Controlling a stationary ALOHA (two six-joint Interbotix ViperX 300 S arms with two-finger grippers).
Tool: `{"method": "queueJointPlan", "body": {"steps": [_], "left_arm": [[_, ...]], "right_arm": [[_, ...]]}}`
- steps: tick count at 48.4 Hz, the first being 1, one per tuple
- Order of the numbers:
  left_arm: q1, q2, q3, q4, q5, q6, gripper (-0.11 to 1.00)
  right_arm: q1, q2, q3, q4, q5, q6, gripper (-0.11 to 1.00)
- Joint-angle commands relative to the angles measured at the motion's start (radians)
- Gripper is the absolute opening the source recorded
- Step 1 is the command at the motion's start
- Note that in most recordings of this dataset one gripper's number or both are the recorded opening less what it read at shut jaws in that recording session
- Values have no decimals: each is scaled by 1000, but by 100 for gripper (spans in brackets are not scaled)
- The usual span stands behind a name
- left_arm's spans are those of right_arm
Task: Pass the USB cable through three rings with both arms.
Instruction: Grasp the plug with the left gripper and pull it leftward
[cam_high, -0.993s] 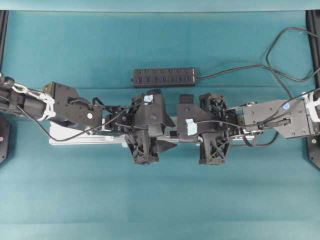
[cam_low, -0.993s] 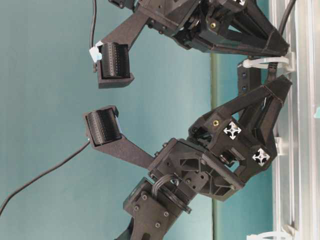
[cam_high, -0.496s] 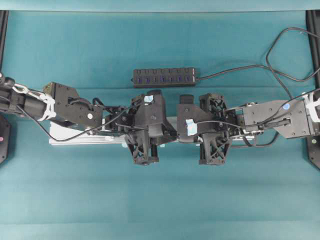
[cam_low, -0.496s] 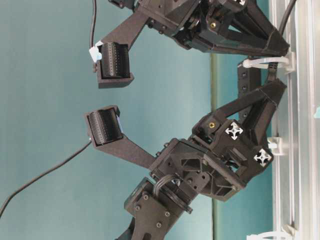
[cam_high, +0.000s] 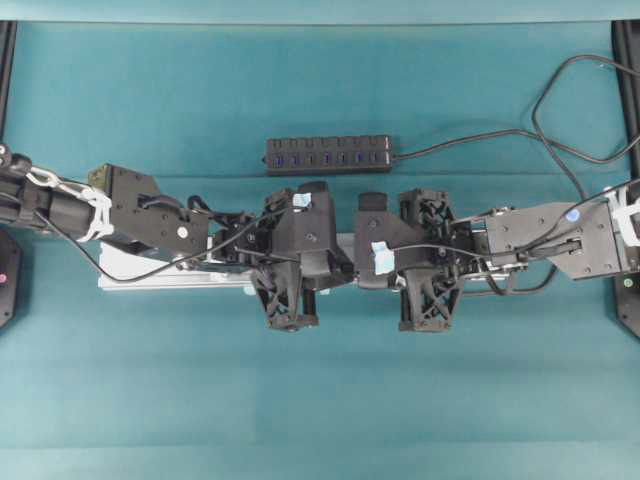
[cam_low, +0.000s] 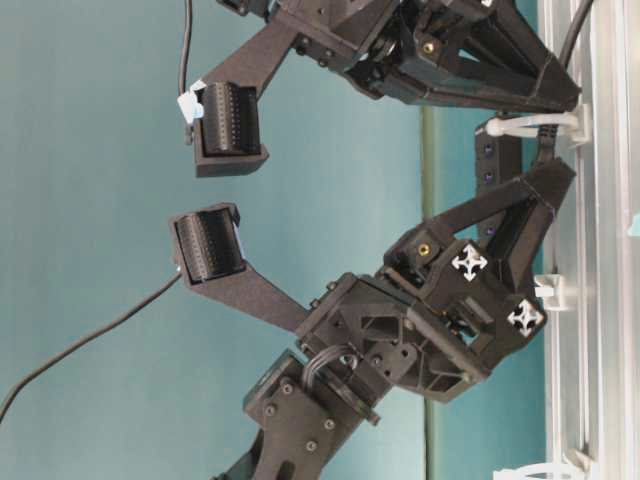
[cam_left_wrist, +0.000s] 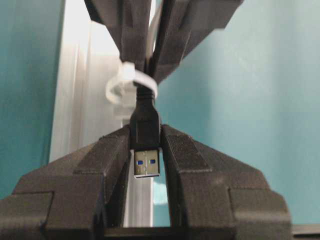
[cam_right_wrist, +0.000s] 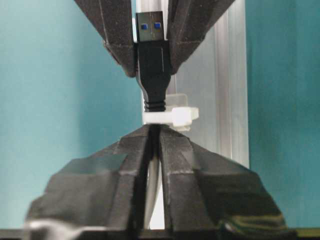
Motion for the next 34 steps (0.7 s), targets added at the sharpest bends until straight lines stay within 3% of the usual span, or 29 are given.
{"method": "queueJointPlan", "body": {"steps": [1,10,18,21,34], "left_arm": [[2,-29,-6,3,8,0,23],[3,-40,-6,3,11,0,23],[3,-60,-6,3,41,2,23],[3,-71,-9,3,63,3,23],[3,-149,-8,3,155,2,23]], "right_arm": [[3,-6,-12,2,-2,11,-3],[6,-21,-14,3,28,12,15],[6,-71,-8,3,103,9,53],[6,-94,-5,2,120,8,62],[6,-152,-6,0,110,8,64]]}}
